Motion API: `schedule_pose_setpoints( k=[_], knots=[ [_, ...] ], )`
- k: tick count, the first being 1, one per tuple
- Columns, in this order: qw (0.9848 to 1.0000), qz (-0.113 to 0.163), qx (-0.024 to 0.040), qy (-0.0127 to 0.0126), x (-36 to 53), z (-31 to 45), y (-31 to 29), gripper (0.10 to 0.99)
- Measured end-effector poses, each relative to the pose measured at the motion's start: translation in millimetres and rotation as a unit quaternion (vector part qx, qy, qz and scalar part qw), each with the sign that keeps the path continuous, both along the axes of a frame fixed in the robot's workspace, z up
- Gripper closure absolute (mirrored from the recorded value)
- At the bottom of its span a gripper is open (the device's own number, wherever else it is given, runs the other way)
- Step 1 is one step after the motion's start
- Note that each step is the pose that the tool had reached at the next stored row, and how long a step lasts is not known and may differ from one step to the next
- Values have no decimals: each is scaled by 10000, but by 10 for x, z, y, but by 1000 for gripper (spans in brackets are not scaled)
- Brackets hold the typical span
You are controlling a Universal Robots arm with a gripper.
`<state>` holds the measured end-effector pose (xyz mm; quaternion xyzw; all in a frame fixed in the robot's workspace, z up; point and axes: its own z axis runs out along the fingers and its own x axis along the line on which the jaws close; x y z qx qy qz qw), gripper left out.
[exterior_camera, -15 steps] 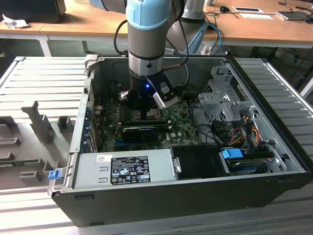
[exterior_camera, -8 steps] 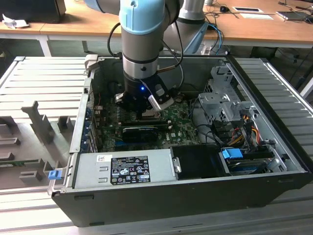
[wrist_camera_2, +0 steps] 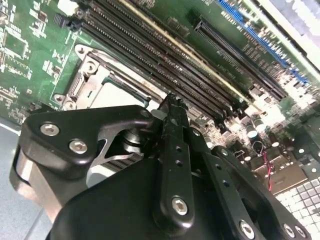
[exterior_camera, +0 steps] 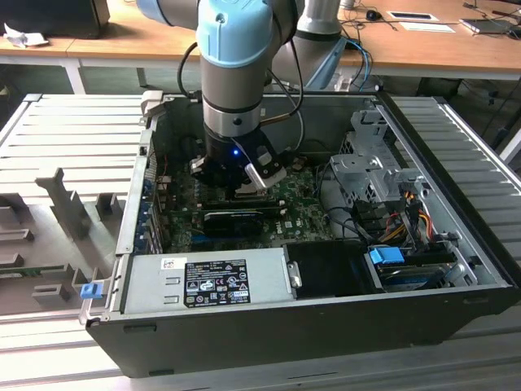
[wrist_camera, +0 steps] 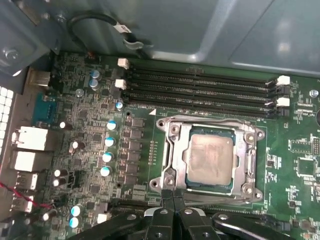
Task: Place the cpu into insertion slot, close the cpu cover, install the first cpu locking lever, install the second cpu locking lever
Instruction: 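Install the second cpu locking lever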
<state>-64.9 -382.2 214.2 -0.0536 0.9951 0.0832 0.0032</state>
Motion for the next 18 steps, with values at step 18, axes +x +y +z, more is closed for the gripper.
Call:
schedule_pose_setpoints(
  k=[18],
  knots=[
    [9985, -16, 545, -1, -86, -57, -240, 980]
  ],
)
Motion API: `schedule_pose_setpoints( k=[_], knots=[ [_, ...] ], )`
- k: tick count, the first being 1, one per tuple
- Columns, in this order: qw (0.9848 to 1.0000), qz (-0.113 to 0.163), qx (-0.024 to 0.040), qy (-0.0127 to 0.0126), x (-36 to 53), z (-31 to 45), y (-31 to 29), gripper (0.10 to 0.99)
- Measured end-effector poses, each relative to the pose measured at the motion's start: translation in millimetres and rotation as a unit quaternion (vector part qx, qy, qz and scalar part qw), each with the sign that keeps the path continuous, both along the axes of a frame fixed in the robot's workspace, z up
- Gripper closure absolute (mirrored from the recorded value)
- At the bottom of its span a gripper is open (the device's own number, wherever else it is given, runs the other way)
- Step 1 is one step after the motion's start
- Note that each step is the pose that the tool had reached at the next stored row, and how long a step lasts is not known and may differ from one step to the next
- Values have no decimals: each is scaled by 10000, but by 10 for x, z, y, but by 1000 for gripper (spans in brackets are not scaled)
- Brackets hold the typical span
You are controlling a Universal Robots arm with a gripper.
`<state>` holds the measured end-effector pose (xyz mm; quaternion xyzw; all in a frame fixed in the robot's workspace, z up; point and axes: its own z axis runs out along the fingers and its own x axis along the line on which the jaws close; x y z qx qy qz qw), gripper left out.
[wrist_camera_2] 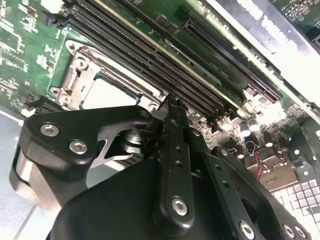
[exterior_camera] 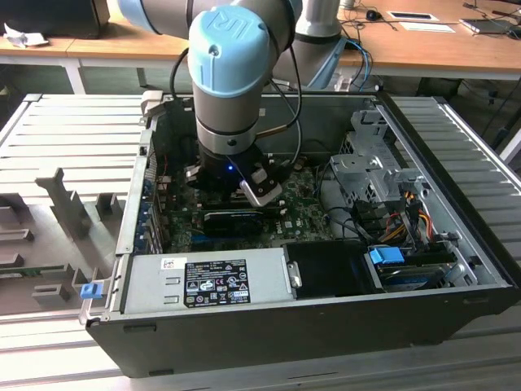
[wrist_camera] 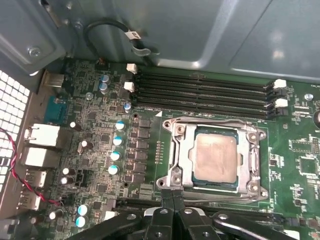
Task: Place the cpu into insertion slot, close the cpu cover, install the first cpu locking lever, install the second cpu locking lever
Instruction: 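Install the second cpu locking lever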
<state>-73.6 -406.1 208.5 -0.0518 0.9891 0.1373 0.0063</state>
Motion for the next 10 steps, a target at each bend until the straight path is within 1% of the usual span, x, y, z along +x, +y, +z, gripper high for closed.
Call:
schedule_pose_setpoints(
  k=[2, 5, 7, 10],
  knots=[
    [10000, 0, 25, 0, -8, -41, 0, 980],
    [10000, 0, 99, 0, -9, -78, 0, 980],
    [9998, 0, 177, 0, -11, -98, 0, 980],
    [9998, -1, 220, 0, -14, -116, 0, 980]
  ],
)
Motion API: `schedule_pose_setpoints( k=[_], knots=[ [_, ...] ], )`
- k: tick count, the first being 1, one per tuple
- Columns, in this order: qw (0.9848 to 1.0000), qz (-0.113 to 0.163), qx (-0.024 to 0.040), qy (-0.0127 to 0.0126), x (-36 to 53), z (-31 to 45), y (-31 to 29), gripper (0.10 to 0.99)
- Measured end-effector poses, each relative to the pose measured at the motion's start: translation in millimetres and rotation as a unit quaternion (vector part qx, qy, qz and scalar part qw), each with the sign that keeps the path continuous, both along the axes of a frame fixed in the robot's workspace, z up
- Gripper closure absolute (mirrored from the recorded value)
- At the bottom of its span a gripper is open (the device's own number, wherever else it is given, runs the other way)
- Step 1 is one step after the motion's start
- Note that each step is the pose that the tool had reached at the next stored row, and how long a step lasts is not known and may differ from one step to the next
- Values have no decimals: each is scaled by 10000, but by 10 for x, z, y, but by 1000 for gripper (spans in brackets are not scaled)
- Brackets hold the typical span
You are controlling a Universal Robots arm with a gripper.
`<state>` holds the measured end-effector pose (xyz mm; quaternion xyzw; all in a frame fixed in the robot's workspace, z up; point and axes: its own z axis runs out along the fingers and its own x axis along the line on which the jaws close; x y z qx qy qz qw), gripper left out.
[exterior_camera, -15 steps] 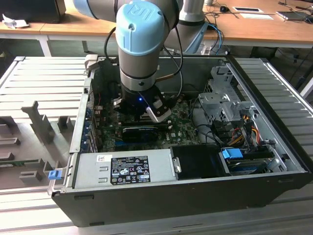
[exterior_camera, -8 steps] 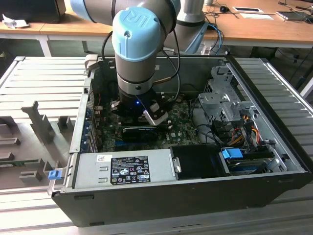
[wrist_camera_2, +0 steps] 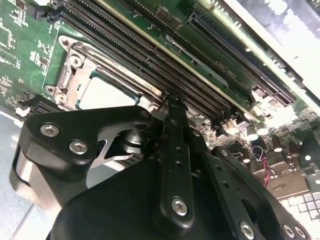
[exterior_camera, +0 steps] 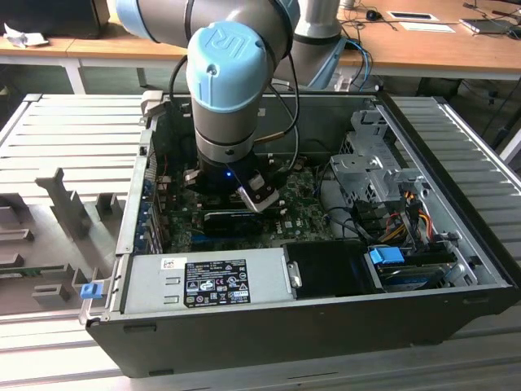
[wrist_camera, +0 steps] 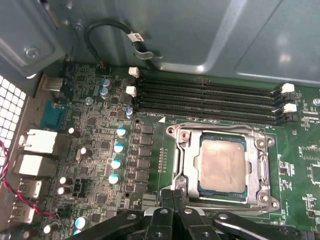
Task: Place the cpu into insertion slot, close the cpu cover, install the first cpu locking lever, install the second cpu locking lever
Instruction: 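Install the second cpu locking lever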
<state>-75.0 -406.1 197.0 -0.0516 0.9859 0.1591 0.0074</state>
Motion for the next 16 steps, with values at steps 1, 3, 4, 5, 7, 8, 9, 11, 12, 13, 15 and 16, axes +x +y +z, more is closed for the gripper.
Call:
schedule_pose_setpoints(
  k=[1, 3, 4, 5, 7, 8, 9, 11, 12, 13, 15, 16],
  knots=[
    [10000, 0, 14, 0, -1, -5, -1, 980],
    [10000, 1, 65, 0, -5, -23, 0, 980],
    [10000, 0, 79, 0, -16, -33, 0, 980],
    [10000, 0, 82, 0, -25, -34, 0, 980],
    [10000, 1, 88, 0, -34, -32, -1, 980],
    [10000, 1, 91, -1, -35, -12, 0, 980],
    [10000, 1, 91, -1, -36, 7, 0, 980],
    [10000, 1, 90, 0, -39, 53, 0, 980],
    [10000, 1, 90, 0, -39, 69, 0, 980],
    [10000, 0, 90, 0, -39, 97, 0, 980],
    [10000, 0, 88, 0, -39, 146, 0, 980],
    [10000, 1, 84, 0, -39, 162, 0, 980]
  ],
)
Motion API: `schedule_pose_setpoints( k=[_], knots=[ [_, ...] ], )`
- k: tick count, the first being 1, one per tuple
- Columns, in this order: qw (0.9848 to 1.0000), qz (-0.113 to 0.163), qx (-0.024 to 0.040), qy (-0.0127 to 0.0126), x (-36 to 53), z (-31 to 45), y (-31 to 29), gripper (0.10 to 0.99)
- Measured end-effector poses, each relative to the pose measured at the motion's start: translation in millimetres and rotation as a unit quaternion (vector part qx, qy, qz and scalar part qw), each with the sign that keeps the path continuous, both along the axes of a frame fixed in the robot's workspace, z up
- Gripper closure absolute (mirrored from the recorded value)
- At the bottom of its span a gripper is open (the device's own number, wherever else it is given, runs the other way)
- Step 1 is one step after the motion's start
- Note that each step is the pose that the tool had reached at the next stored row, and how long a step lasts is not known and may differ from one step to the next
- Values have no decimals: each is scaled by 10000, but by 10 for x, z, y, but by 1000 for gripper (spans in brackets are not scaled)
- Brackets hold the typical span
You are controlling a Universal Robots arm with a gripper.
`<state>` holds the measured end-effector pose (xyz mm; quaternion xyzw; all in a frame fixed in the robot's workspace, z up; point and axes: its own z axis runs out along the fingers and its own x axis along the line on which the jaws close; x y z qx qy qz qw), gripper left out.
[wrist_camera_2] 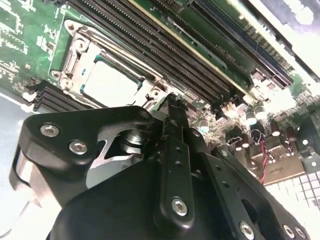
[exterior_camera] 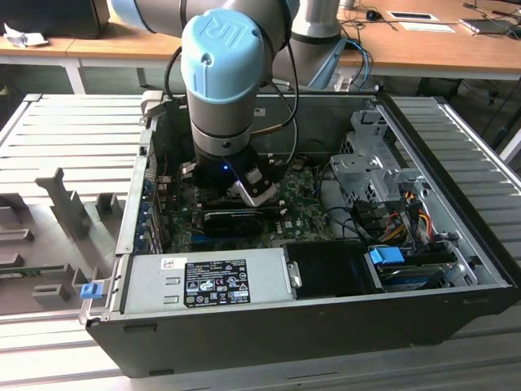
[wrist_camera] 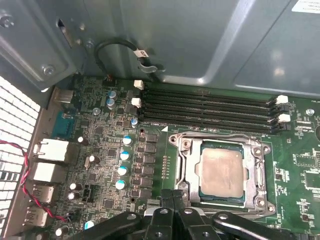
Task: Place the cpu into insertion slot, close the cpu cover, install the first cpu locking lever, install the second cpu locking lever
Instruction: 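Install the second cpu locking lever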
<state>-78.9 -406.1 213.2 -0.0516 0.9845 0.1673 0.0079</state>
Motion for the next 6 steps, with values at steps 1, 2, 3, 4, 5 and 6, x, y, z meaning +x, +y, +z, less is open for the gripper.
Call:
schedule_pose_setpoints(
  k=[1, 2, 3, 4, 5, 6],
  knots=[
    [10000, 0, -9, 0, 0, 14, 0, 980],
    [10000, 0, -10, 1, 0, 37, 0, 980],
    [10000, 0, -11, 0, 0, 66, 0, 980],
    [10000, 0, -10, 0, 0, 77, 0, 980],
    [10000, 0, -11, 0, 0, 86, 0, 980],
    [10000, 0, -10, 0, 0, 93, 0, 980]
  ],
)
